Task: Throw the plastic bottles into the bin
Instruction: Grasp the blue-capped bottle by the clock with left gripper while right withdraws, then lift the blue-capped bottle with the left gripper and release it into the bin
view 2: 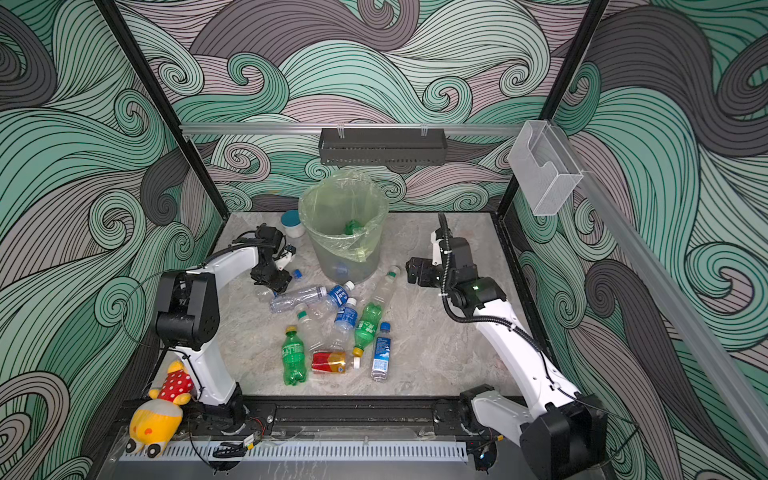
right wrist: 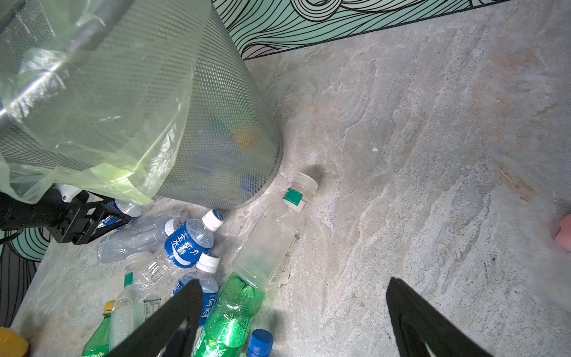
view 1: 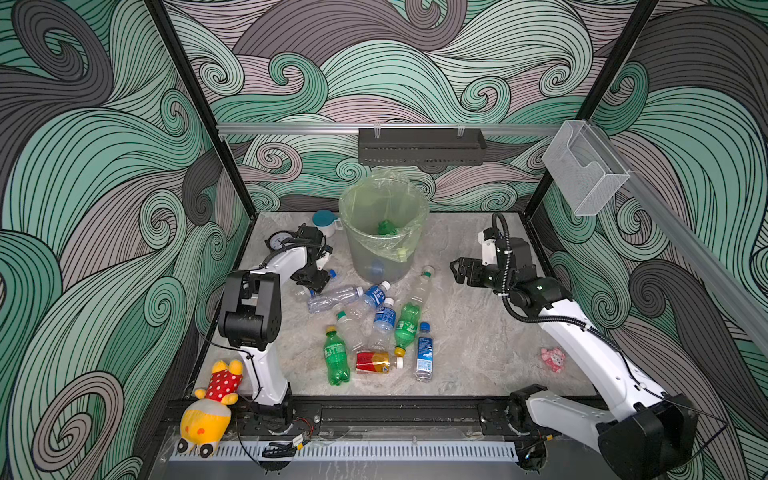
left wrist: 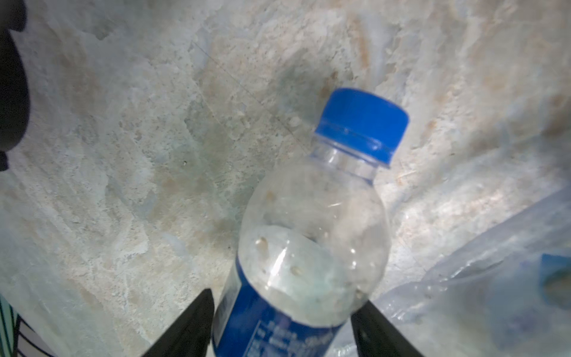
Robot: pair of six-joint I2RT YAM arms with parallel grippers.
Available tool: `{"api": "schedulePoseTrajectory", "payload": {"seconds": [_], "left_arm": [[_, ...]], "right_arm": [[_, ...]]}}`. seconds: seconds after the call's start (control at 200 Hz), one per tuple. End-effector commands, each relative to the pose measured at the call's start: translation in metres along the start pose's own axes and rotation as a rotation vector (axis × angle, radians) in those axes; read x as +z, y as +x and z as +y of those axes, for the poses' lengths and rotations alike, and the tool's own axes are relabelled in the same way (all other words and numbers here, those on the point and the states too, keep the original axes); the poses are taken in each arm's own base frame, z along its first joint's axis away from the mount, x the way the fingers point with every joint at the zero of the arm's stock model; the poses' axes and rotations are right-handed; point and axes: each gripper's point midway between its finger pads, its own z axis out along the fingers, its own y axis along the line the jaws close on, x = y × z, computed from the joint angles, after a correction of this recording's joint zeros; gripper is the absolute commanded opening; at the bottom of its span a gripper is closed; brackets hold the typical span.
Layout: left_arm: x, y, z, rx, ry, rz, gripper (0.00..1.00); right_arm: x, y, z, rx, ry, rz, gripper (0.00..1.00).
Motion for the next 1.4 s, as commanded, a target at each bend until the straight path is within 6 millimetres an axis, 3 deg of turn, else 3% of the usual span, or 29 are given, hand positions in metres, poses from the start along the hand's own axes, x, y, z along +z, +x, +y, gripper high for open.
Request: {"api": "schedulePoseTrajectory", "payload": {"seconds": [0.0, 0.425, 0.62, 0.771, 0.886, 0.966, 0.981, 1.136, 1.201, 1.216, 1.276, 1.326, 1.396], "left_arm": [[0.000, 0.003, -0.003, -0.050, 0.059, 0.025, 0.67], [0.002, 0.010, -0.004, -0.188, 0.049, -0.016, 0.50], [-0.025, 0.007, 0.006, -0.290, 0.024, -0.133, 0.46], [-0.058, 0.008, 0.014, -0.391, 0.029, -0.252, 0.44], [-0.101, 0.000, 0.020, -0.414, 0.028, -0.380, 0.44], [-0.135, -0.016, 0.022, -0.399, 0.047, -0.485, 0.44], [-0.151, -0.020, 0.023, -0.390, 0.050, -0.536, 0.44], [-0.250, -0.066, 0.020, -0.326, 0.168, -0.790, 0.45], [-0.306, -0.086, 0.020, -0.296, 0.216, -0.928, 0.45], [-0.307, -0.095, 0.019, -0.293, 0.240, -0.933, 0.45], [-0.350, -0.118, 0.012, -0.264, 0.327, -1.053, 0.47], [-0.376, -0.136, 0.000, -0.235, 0.402, -1.112, 0.51], [-0.397, -0.155, -0.024, -0.161, 0.491, -1.132, 0.74]], "right_arm": [[-0.004, -0.003, -0.004, 0.016, 0.016, -0.027, 0.93], [-0.002, 0.003, -0.012, 0.031, 0.042, -0.019, 0.92], [0.000, 0.007, -0.017, 0.023, 0.060, -0.002, 0.91], [0.006, 0.016, -0.020, 0.026, 0.069, 0.029, 0.91], [0.010, 0.020, -0.022, 0.028, 0.072, 0.047, 0.91], [0.012, 0.022, -0.022, 0.031, 0.073, 0.050, 0.91], [0.012, 0.022, -0.022, 0.032, 0.072, 0.049, 0.91], [0.016, 0.023, -0.021, 0.041, 0.062, 0.059, 0.90], [0.016, 0.023, -0.020, 0.045, 0.058, 0.064, 0.90], [0.016, 0.023, -0.019, 0.045, 0.056, 0.063, 0.90], [0.016, 0.024, -0.019, 0.049, 0.055, 0.062, 0.90], [0.017, 0.024, -0.019, 0.052, 0.052, 0.063, 0.90], [0.017, 0.025, -0.018, 0.062, 0.047, 0.068, 0.90]]}}
